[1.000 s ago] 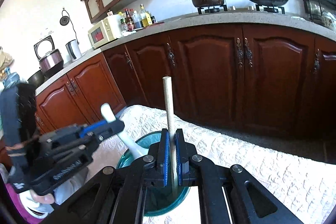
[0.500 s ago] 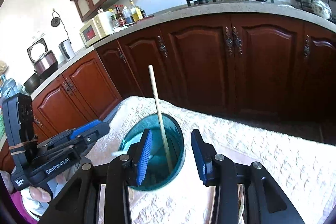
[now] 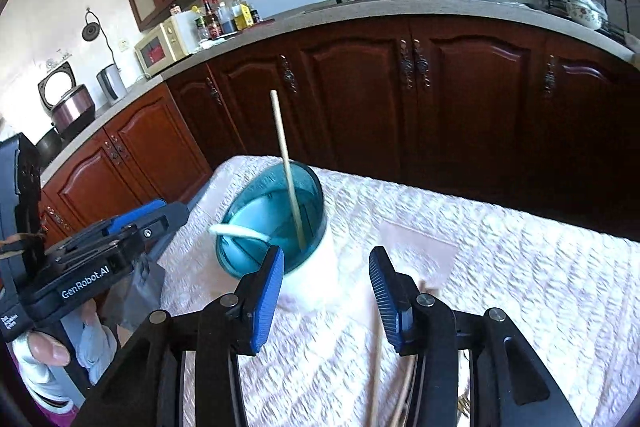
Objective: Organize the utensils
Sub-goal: 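Open both tools to drop the spoon and chopstick into the holder, then grasp another wooden chopstick with the left tool while the right tool grasps one too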
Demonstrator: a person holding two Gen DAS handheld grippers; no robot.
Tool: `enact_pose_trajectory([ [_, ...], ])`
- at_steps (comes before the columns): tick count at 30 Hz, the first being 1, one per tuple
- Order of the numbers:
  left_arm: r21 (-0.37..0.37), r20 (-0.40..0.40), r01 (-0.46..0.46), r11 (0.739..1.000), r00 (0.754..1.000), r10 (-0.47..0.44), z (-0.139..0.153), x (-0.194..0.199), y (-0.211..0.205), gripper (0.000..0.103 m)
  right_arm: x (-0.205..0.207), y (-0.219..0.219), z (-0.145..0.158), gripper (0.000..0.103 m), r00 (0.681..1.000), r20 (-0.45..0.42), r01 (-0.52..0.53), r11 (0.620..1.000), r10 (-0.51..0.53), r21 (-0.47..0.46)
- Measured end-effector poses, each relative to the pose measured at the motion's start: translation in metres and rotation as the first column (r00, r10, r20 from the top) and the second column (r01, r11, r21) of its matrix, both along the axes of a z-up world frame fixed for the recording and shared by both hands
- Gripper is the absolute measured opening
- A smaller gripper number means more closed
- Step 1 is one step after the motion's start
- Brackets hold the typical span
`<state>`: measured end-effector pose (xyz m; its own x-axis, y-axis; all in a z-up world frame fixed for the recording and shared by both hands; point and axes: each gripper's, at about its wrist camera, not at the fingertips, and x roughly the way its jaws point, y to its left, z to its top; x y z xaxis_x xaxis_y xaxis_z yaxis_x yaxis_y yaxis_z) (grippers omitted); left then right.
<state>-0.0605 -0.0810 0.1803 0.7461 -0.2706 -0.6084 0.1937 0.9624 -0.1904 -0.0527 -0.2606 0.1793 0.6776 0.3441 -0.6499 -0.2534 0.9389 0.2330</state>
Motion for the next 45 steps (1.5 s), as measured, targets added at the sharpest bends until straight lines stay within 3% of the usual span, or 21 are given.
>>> enact_pose_trajectory([
  [14, -0.007, -0.037, 0.103, 0.995, 0.994, -0.103, -0.011, -0.027, -0.037, 0.059, -0.048, -0.049, -0.015, 0.042, 0.992, -0.042, 0.116, 0.992, -0.119, -0.055],
  [24, -0.037, -0.173, 0.173, 0.984, 0.969, -0.177, -0.055, -0.025, -0.063, 0.059, -0.056, -0.089, -0.067, 0.039, 0.970, -0.167, 0.170, 0.985, -0.175, -0.043],
  [30, -0.053, -0.250, 0.199, 0.979, 0.946, -0.205, -0.081, -0.016, -0.081, 0.059, -0.047, -0.090, -0.083, 0.028, 0.968, -0.223, 0.121, 0.993, -0.116, 0.011],
  [35, -0.055, -0.301, 0.195, 0.979, 0.932, -0.202, -0.099, -0.005, -0.093, 0.057, -0.015, -0.070, -0.102, 0.020, 0.958, -0.280, 0.072, 0.996, -0.056, 0.046],
  [40, -0.047, -0.318, 0.185, 0.982, 0.929, -0.191, -0.106, 0.000, -0.095, 0.057, 0.020, -0.063, -0.125, 0.017, 0.933, -0.353, 0.089, 0.995, -0.065, 0.052],
  [43, -0.040, -0.330, 0.194, 0.980, 0.923, -0.196, -0.111, 0.004, -0.099, 0.057, 0.030, -0.064, -0.136, 0.006, 0.922, -0.381, 0.097, 0.993, -0.067, 0.061],
  [45, -0.040, -0.341, 0.196, 0.980, 0.919, -0.198, -0.117, 0.008, -0.104, 0.057, 0.033, -0.066, -0.139, 0.005, 0.919, -0.389, 0.104, 0.991, -0.063, 0.085],
])
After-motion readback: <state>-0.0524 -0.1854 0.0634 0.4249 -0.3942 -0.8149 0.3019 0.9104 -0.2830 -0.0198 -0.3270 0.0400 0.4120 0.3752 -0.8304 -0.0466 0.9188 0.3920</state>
